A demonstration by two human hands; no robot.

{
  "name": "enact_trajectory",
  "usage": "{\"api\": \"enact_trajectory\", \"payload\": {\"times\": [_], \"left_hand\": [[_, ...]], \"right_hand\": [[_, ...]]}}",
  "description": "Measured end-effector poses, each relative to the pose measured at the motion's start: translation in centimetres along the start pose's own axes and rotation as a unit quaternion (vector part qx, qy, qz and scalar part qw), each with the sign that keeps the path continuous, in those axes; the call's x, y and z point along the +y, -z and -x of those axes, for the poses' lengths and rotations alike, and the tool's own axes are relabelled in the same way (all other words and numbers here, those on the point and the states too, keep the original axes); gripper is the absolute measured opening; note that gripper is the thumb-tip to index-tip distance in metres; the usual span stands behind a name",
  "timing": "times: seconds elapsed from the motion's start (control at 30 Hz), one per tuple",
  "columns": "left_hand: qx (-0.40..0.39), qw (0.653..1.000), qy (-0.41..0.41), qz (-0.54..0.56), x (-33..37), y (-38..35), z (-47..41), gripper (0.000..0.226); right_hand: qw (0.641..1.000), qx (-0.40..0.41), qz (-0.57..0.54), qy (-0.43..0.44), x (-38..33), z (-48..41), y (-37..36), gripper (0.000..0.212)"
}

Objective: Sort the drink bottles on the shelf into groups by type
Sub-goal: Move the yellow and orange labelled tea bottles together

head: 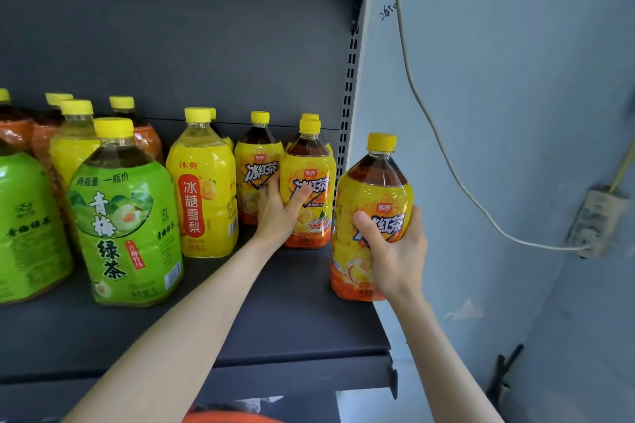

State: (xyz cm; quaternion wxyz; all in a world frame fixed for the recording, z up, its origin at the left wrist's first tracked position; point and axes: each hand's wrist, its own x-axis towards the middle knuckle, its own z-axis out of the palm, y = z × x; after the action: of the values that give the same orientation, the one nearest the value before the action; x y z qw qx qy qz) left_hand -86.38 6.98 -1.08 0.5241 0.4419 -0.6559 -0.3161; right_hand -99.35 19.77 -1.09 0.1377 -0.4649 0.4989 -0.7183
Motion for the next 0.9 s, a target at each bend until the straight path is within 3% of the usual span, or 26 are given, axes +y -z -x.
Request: {"api": "enact_trajectory", "payload": {"times": [0.07,0.2,0.23,0.47,0.57,0.9], "left_hand": [[-0.012,1.0,-0.003,0.004,0.2,0.2,0.5,0.094],[-0.077,0.994,0.01,0.076,1.6,1.5,2.2,0.049],[-0.091,0.991,0.022,0.095,2.0,1.7,2.6,0.047],[-0.103,0.958,0.121,0.239,2.1,2.6,3.5,0.063],[-0.106,0.948,0.128,0.273,2.1,2.5,3.9,0.054],[-0.111,0.943,0.136,0.283,2.5,1.9,4.3,0.046]], "right_hand": [[1.0,-0.004,-0.006,-0.001,-0.1,0.1,0.0,0.057],[0.999,-0.031,-0.031,-0.012,-0.2,0.4,-0.2,0.054],[0.998,-0.042,-0.036,-0.014,-0.2,0.5,-0.5,0.053],[0.984,-0.16,-0.056,-0.056,0.3,0.7,-4.0,0.051],[0.979,-0.186,-0.058,-0.067,0.4,0.2,-5.1,0.061],[0.962,-0.246,-0.079,-0.09,1.2,-1.2,-5.1,0.087]]}}
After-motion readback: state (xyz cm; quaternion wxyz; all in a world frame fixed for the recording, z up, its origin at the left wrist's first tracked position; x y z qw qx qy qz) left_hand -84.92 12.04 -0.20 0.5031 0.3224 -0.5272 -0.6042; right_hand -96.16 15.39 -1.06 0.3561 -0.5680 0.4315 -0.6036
